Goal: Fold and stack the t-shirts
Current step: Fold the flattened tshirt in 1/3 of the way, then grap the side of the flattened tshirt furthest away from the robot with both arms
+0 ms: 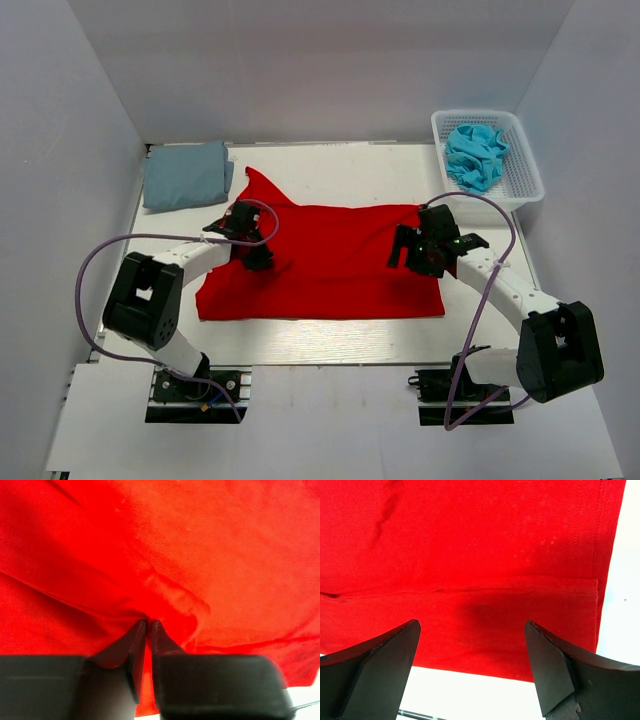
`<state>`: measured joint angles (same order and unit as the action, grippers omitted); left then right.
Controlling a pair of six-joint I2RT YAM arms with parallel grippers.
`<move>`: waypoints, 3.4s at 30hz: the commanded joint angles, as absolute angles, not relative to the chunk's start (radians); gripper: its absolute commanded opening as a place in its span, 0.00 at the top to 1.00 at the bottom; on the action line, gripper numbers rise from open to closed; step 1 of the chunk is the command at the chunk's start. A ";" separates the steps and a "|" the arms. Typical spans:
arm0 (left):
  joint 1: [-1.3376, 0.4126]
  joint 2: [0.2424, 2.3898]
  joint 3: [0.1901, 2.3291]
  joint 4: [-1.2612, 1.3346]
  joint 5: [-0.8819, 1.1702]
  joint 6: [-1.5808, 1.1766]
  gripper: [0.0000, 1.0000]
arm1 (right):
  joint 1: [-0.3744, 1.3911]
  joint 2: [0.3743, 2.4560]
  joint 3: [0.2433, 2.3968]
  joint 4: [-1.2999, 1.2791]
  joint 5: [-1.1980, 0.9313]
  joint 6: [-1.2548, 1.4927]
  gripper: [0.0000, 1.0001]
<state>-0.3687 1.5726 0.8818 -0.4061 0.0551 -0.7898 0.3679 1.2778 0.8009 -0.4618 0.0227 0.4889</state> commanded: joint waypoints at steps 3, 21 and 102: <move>-0.373 1.632 0.917 -0.385 0.069 -0.782 1.00 | 0.365 1.269 0.805 -0.443 0.023 0.477 0.10; -0.373 1.896 1.305 -0.501 0.115 -0.385 1.00 | 0.365 1.287 0.807 -0.451 0.032 0.476 0.10; -0.175 2.212 1.758 -0.474 -0.301 -0.566 0.34 | 0.314 1.930 1.520 -0.525 0.351 0.443 0.10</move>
<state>-0.1696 2.2345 1.7863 -0.5434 -0.3653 -0.5793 0.3233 1.9125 1.4620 -0.5282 0.3367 0.4599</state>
